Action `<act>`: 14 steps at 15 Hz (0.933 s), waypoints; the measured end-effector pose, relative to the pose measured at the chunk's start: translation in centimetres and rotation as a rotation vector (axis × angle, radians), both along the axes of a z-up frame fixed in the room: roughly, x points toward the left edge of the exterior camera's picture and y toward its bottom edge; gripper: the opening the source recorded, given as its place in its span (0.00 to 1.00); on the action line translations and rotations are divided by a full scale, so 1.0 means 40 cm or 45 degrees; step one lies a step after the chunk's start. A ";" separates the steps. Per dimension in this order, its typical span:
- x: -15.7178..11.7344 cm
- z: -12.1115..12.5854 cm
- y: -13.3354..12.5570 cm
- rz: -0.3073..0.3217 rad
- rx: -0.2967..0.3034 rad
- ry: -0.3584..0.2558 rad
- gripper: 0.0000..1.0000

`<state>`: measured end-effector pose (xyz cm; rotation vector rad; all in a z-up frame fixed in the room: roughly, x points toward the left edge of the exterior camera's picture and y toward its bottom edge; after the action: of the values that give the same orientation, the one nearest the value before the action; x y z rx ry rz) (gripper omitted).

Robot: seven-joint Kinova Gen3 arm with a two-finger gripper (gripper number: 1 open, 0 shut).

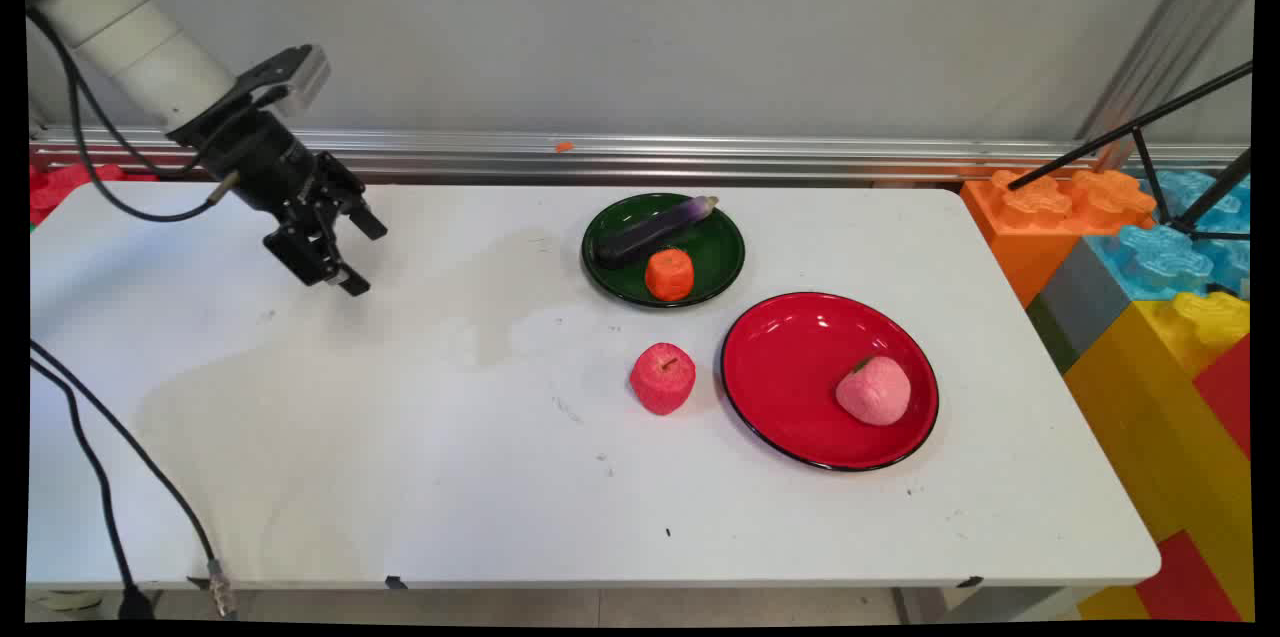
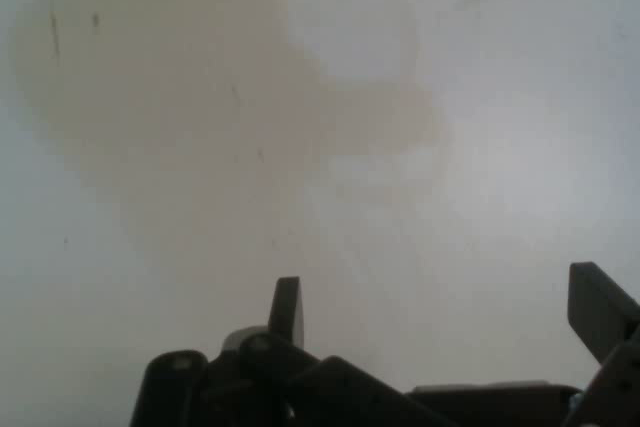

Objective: Pick up the eggplant from the green plate

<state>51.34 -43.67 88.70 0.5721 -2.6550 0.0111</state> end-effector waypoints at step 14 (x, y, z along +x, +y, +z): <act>-0.268 0.014 -0.304 0.415 -0.125 0.215 1.00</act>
<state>40.63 -55.84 89.25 0.9227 -2.3579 0.1799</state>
